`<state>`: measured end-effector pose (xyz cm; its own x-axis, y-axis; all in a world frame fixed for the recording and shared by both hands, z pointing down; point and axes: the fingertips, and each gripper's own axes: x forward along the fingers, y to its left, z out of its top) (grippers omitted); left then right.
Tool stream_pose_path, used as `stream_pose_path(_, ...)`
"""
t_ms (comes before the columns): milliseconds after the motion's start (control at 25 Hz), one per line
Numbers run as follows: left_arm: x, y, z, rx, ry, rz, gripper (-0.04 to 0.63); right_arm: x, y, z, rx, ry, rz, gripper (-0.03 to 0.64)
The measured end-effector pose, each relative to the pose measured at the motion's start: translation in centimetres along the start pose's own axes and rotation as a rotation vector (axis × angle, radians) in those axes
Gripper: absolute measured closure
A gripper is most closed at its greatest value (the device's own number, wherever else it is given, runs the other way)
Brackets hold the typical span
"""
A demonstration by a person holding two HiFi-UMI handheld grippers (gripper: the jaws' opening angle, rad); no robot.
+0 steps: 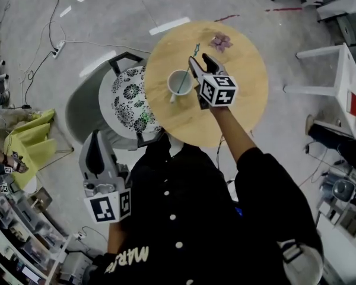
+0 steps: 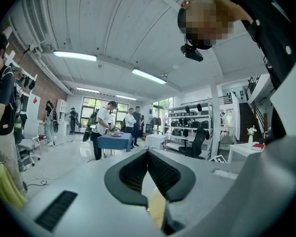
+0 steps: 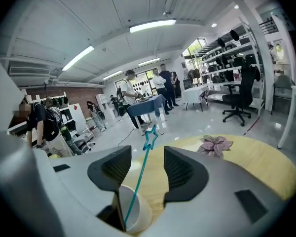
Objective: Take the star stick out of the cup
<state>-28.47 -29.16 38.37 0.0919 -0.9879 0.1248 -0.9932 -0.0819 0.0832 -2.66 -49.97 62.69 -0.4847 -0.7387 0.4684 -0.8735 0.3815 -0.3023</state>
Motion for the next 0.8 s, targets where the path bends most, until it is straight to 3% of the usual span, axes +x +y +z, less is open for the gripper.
stream_pose_path(280, 0.9, 1.0, -0.5, -0.002, 0.020, 0.011, 0.592, 2.1, 0.0, 0.0, 0.019, 0.015, -0.010, 0.442)
stream_pose_path(440, 1.4, 1.5, -0.8, -0.004, 0.029, 0.017, 0.591, 2.8, -0.1, 0.1, 0.033, 0.022, -0.019, 0.494)
stream_pose_path(560, 1.6, 1.6, -0.8, -0.006, 0.031, 0.018, 0.591, 3.0, -0.1, 0.1, 0.031, 0.020, -0.026, 0.578)
stream_pose_path(800, 1.5, 1.7, -0.9, -0.006, 0.027, 0.021, 0.591, 3.0, 0.2, 0.1, 0.056, 0.009, -0.010, 0.589)
